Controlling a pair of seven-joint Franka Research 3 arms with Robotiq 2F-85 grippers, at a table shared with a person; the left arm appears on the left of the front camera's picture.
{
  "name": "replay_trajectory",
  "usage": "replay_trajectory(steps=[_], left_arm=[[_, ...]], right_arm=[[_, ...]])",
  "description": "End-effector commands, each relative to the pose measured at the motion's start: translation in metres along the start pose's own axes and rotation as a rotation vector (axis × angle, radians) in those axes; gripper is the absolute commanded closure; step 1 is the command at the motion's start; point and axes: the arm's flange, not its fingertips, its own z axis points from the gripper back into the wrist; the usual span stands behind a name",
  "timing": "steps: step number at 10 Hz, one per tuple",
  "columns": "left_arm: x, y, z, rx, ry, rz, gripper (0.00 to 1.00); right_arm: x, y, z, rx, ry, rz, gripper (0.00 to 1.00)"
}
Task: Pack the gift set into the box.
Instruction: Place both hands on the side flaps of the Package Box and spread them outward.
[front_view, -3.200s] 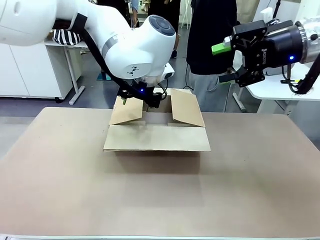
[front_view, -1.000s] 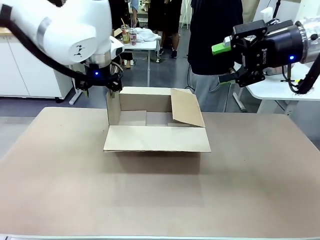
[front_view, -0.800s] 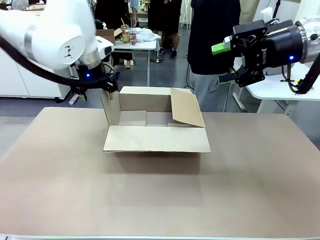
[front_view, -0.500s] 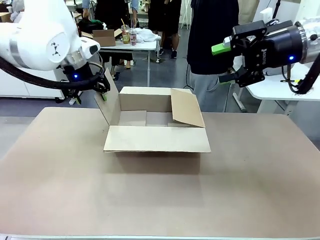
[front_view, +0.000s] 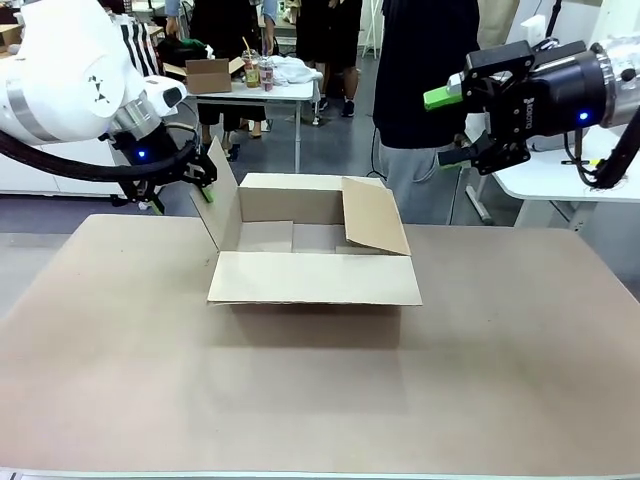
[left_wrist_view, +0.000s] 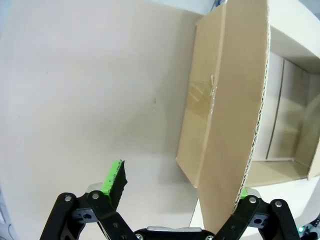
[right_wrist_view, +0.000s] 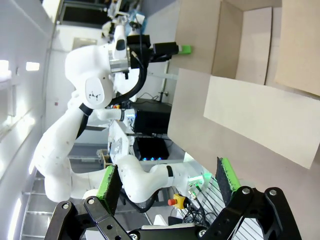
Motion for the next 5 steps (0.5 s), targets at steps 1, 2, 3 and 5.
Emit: replay_trajectory(steps=[1,2,3,5], left_arm=[[0.001,-0.001,0.001,0.025,-0.015,-0.003,0.00],[0.001,-0.001,0.001,0.025,-0.015,-0.003,0.00],[0.001,-0.001,0.001,0.025,-0.015,-0.003,0.00],[0.001,-0.001,0.001,0.025,-0.015,-0.003,0.00]], right_arm=[[0.002,-0.001,-0.004,0.032,-0.012,0.026,0.00],[0.002,-0.001,-0.004,0.032,-0.012,0.026,0.00],[0.000,0.000,0.000,0.000,0.000,0.000,0.00],[0.042,0.004,-0.030,-0.146,0.025,-0.038,0.00]])
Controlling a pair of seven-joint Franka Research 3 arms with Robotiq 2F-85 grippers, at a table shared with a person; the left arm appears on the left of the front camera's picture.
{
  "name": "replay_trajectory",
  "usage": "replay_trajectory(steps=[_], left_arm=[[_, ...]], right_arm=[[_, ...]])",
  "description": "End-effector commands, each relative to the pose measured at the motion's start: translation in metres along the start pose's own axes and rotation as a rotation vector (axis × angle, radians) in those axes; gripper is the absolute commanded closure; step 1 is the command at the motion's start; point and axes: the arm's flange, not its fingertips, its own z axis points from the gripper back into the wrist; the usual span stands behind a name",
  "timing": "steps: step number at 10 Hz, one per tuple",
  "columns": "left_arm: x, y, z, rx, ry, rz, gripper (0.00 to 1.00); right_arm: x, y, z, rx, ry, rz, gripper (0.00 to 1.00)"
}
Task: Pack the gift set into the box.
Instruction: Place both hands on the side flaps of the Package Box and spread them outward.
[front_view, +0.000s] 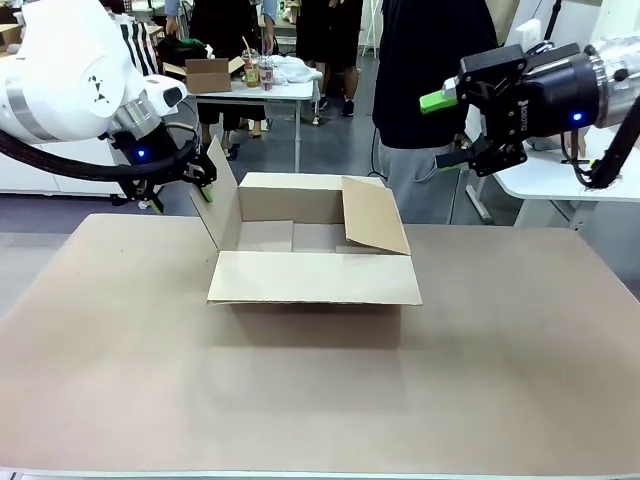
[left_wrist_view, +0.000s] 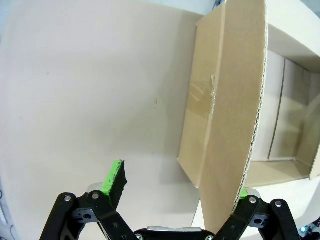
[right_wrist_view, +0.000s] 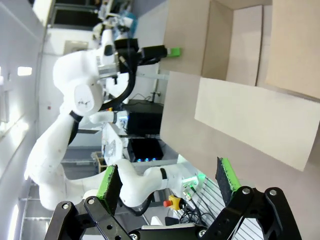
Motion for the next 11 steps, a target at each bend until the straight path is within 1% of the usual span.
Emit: replay_trajectory(steps=[1,3,4,5,6,7,8,9,10,11], left_arm=[[0.001,-0.001,0.001,0.018,-0.012,0.006,0.00],[0.001,-0.001,0.001,0.018,-0.012,0.006,0.00],[0.001,-0.001,0.001,0.018,-0.012,0.006,0.00],[0.001,-0.001,0.001,0.018,-0.012,0.006,0.00],[0.001,-0.001,0.001,0.018,-0.012,0.006,0.00],[0.001,-0.001,0.001,0.018,-0.012,0.006,0.00],[0.001,-0.001,0.001,0.018,-0.012,0.006,0.00],[0.001,-0.001,0.001,0.018,-0.012,0.006,0.00],[0.001,-0.001,0.001,0.018,-0.012,0.006,0.00],[0.001,-0.001,0.001,0.018,-0.012,0.006,0.00]], right_arm=[[0.046,0.023,-0.034,-0.230,0.037,0.006,0.00],[0.082,0.036,-0.077,-0.529,0.051,0.022,0.00],[0.091,0.037,-0.092,-0.637,0.032,0.035,0.00],[0.103,0.035,-0.118,-0.777,0.049,0.049,0.00],[0.109,0.032,-0.140,-0.879,0.055,0.072,0.00],[0.112,0.029,-0.158,-0.929,0.075,0.096,0.00],[0.112,0.024,-0.169,-0.948,0.100,0.107,0.00],[0.111,0.022,-0.159,-0.930,0.099,0.111,0.00],[0.111,0.037,-0.105,-0.754,0.064,0.051,0.00],[0.101,0.005,-0.162,-0.936,0.083,0.132,0.00]])
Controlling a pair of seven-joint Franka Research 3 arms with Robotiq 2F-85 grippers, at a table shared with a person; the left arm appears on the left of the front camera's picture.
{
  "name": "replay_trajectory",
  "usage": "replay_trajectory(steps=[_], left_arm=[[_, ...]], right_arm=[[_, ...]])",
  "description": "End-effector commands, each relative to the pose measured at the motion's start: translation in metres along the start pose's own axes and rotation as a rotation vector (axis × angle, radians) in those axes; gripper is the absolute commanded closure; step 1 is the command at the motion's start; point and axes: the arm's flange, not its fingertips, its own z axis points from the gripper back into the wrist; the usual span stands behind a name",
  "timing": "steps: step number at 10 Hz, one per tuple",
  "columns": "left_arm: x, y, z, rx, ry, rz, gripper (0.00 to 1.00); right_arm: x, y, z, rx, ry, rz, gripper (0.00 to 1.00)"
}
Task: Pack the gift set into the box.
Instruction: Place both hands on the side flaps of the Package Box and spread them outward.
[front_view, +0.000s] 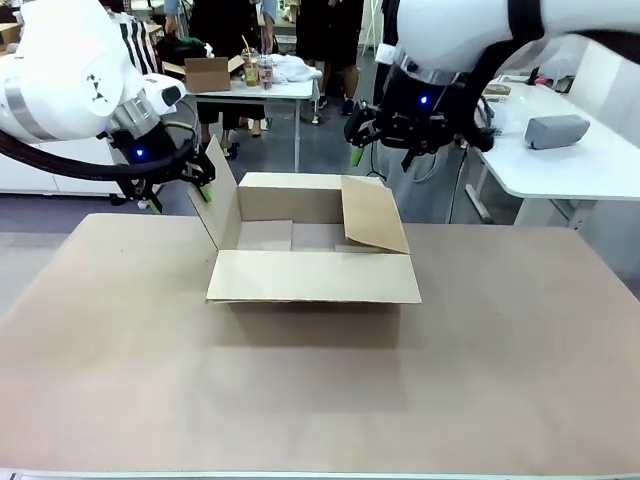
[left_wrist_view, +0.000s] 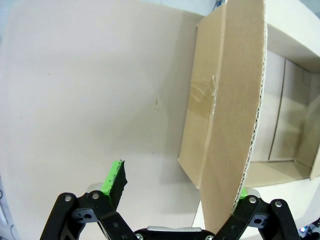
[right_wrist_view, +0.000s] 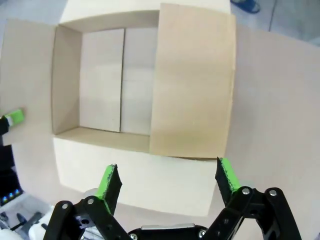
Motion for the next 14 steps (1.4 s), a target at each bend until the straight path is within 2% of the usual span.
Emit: replay_trajectory(steps=[1,2,5,6,9,11,13,14], left_arm=[[0.001,-0.001,0.001,0.017,-0.011,0.005,0.00],[0.001,-0.001,0.001,0.017,-0.011,0.005,0.00],[0.001,-0.001,0.001,0.017,-0.011,0.005,0.00],[0.001,-0.001,0.001,0.017,-0.011,0.005,0.00],[0.001,-0.001,0.001,0.017,-0.011,0.005,0.00],[0.001,-0.001,0.001,0.017,-0.011,0.005,0.00],[0.001,-0.001,0.001,0.017,-0.011,0.005,0.00],[0.001,-0.001,0.001,0.017,-0.011,0.005,0.00]], right_arm=[[0.000,0.004,-0.010,-0.001,0.005,0.000,0.00],[0.003,0.018,-0.028,-0.201,0.055,0.000,0.00],[0.026,0.058,-0.069,-0.391,0.012,-0.003,0.00],[0.033,0.067,-0.083,-0.414,-0.004,0.007,0.00],[0.047,0.083,-0.133,-0.495,0.042,0.058,0.00],[0.048,0.083,-0.169,-0.557,0.034,0.070,0.00],[0.045,0.071,-0.183,-0.670,0.025,0.073,0.00],[0.044,0.062,-0.174,-0.684,0.016,0.051,0.00]])
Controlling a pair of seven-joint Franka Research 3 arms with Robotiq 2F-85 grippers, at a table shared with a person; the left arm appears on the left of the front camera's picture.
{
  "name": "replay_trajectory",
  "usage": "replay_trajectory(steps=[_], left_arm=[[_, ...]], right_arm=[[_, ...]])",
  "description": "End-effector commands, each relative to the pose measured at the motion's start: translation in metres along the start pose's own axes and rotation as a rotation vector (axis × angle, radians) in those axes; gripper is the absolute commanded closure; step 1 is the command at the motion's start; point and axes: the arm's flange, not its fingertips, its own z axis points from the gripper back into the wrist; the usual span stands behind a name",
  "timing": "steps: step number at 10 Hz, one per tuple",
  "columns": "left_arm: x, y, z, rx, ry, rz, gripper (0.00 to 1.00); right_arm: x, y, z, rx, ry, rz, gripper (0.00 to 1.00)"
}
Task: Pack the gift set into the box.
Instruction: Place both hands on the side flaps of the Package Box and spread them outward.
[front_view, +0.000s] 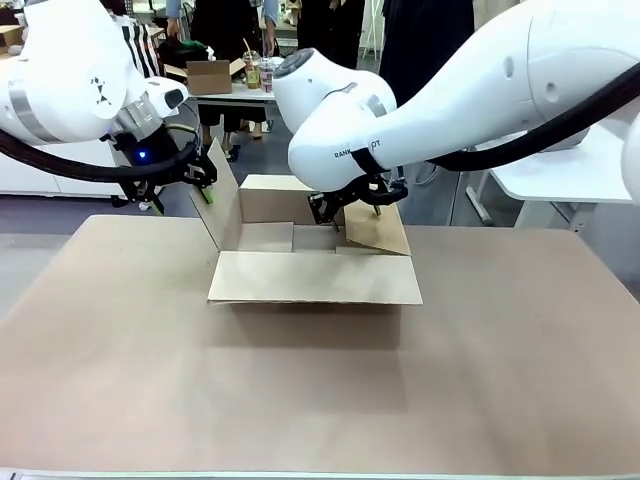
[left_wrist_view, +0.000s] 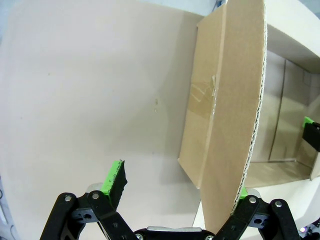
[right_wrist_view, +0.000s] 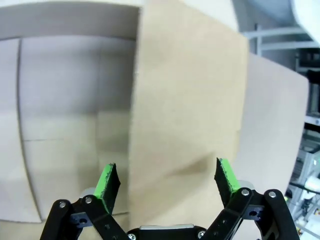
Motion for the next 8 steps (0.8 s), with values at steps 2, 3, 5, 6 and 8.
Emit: replay_trajectory(steps=[2,3,5,6,8], left_arm=[[0.000,-0.001,0.001,0.016,-0.011,0.005,0.00],[0.000,-0.001,0.001,0.016,-0.011,0.005,0.00],[0.000,-0.001,0.001,0.016,-0.011,0.005,0.00],[0.000,-0.001,0.001,0.016,-0.011,0.005,0.00],[0.000,-0.001,0.001,0.016,-0.011,0.005,0.00]], right_arm=[[-0.005,-0.033,0.025,-0.079,-0.024,-0.102,0.00],[-0.006,-0.044,0.029,-0.083,-0.022,-0.119,0.00],[-0.018,-0.096,0.040,-0.066,0.012,-0.209,0.00],[-0.021,-0.105,0.043,-0.061,0.013,-0.227,0.00],[-0.034,-0.130,0.052,-0.019,0.018,-0.280,0.00]])
